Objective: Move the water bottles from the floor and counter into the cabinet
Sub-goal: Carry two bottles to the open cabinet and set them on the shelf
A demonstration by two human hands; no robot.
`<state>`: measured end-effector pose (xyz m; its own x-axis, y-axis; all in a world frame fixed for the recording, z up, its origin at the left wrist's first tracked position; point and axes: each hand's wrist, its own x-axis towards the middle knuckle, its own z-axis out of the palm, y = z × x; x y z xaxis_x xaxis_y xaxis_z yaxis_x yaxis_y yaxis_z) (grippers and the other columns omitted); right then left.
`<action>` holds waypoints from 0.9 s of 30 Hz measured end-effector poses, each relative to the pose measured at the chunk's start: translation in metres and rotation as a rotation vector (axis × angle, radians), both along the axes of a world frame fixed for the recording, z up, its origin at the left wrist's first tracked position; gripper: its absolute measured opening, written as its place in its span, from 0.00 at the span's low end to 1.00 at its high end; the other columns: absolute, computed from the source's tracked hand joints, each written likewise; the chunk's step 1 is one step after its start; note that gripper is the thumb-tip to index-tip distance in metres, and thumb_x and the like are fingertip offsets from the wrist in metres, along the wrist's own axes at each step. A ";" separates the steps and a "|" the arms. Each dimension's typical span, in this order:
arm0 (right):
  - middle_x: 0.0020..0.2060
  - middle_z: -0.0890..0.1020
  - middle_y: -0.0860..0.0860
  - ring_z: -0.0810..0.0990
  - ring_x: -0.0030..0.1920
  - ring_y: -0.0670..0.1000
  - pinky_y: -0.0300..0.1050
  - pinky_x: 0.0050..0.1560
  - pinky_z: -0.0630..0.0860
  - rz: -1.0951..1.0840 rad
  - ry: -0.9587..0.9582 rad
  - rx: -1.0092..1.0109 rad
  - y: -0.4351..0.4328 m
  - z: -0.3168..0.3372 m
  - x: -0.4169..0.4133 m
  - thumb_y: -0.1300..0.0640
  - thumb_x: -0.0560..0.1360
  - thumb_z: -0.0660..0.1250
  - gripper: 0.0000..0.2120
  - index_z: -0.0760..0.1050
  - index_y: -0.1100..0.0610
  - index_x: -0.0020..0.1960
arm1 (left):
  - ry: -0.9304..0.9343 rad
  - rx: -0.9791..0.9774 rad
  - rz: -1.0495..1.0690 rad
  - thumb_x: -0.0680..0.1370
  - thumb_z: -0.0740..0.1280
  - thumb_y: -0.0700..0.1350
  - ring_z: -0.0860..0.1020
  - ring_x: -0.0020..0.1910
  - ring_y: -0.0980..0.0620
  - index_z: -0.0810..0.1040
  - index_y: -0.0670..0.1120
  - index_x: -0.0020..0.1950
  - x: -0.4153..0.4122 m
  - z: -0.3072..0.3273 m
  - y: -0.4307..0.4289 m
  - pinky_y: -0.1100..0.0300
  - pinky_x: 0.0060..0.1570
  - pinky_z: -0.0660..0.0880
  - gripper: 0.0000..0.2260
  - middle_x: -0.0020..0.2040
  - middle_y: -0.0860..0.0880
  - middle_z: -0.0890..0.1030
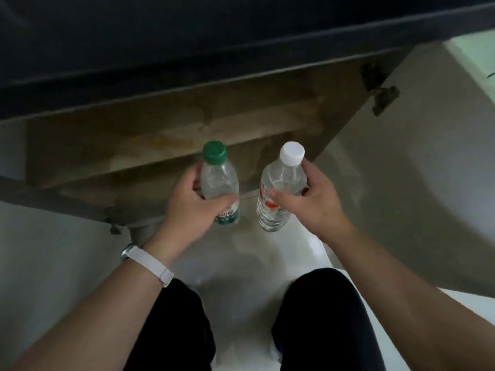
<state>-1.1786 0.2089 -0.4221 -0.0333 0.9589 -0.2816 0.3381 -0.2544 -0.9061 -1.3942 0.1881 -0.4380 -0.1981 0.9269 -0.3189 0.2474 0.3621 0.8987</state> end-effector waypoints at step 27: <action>0.47 0.84 0.41 0.84 0.45 0.40 0.36 0.40 0.80 0.059 0.332 0.384 0.140 -0.062 -0.064 0.52 0.71 0.74 0.16 0.74 0.42 0.56 | -0.126 0.395 0.259 0.63 0.79 0.47 0.85 0.48 0.54 0.78 0.53 0.55 -0.070 -0.051 0.105 0.52 0.48 0.79 0.23 0.49 0.54 0.86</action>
<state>-1.2422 0.3491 -0.4840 -0.1186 0.9850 0.1254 0.0201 0.1287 -0.9915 -1.4646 0.2927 -0.4891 -0.4206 0.9072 0.0106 0.0748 0.0231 0.9969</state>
